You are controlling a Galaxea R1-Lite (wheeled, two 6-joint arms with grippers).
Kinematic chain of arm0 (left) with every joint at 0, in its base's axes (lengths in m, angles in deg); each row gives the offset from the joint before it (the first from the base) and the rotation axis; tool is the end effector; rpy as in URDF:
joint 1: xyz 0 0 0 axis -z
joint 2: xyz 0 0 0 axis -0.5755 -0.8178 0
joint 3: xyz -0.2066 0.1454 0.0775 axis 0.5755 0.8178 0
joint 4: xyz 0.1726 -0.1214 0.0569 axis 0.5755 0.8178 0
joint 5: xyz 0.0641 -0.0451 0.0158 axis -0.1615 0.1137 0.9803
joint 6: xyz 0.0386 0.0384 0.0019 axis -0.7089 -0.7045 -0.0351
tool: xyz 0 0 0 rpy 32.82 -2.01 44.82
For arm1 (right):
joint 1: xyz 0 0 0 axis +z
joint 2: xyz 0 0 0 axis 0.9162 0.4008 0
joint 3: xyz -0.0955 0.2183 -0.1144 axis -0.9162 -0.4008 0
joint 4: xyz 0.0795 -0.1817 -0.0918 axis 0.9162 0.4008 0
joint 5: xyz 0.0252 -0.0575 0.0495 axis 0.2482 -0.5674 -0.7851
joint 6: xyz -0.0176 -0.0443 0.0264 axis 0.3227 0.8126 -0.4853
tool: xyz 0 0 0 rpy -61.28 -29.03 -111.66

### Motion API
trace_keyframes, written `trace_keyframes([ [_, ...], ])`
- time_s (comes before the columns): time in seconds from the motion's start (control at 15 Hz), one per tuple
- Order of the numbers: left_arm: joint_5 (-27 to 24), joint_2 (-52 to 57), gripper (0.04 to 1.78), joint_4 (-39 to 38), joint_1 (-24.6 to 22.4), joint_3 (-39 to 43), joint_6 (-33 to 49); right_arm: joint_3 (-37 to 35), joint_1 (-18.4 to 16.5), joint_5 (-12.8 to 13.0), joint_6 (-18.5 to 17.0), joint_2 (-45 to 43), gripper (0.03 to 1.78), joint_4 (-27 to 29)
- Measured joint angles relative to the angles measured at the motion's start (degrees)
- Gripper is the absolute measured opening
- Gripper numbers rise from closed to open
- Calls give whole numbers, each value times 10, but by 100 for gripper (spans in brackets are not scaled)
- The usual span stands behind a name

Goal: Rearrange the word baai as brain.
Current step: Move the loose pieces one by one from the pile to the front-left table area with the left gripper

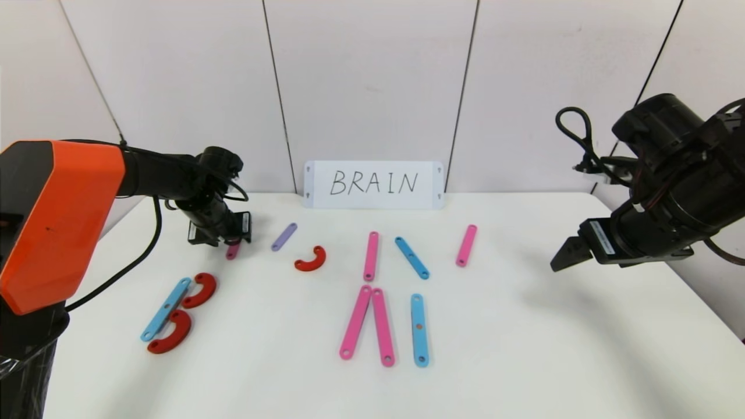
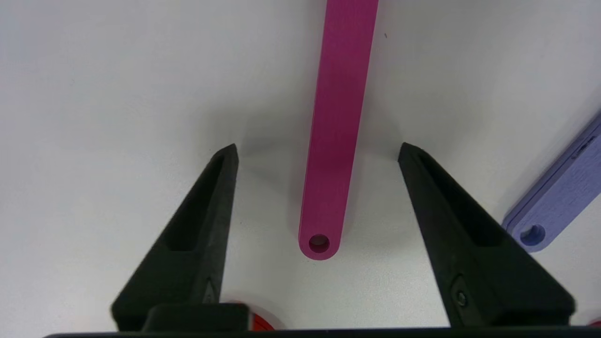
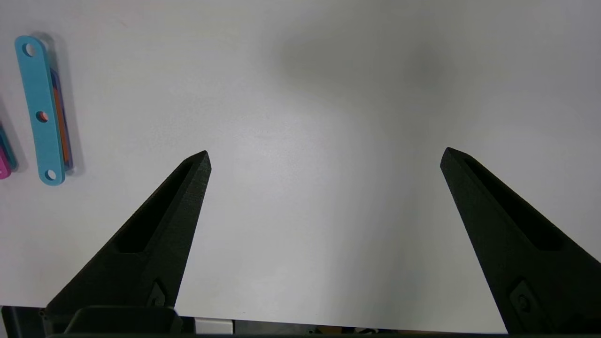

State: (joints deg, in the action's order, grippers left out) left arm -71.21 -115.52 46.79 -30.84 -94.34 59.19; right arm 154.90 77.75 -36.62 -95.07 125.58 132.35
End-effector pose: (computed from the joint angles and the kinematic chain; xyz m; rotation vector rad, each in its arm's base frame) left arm 0.4691 -0.0270 0.0597 -0.1324 0.9642 0.1970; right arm 0.3148 0.0616 0.1558 -0.0104 1.1306 0.0734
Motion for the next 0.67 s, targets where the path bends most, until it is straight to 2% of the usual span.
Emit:
trace_keyframes([
  [0.2, 0, -2, 51, -1, -1, 0, 0, 1, -1, 0, 0, -2, 171, 0],
  [0.33, 0, -2, 30, -2, 0, -1, 0, 1, -1, 0, 0, -4, 171, 0],
  [0.67, 0, -5, 27, -2, 0, -1, 1, 1, -2, 0, 0, -7, 171, 0],
])
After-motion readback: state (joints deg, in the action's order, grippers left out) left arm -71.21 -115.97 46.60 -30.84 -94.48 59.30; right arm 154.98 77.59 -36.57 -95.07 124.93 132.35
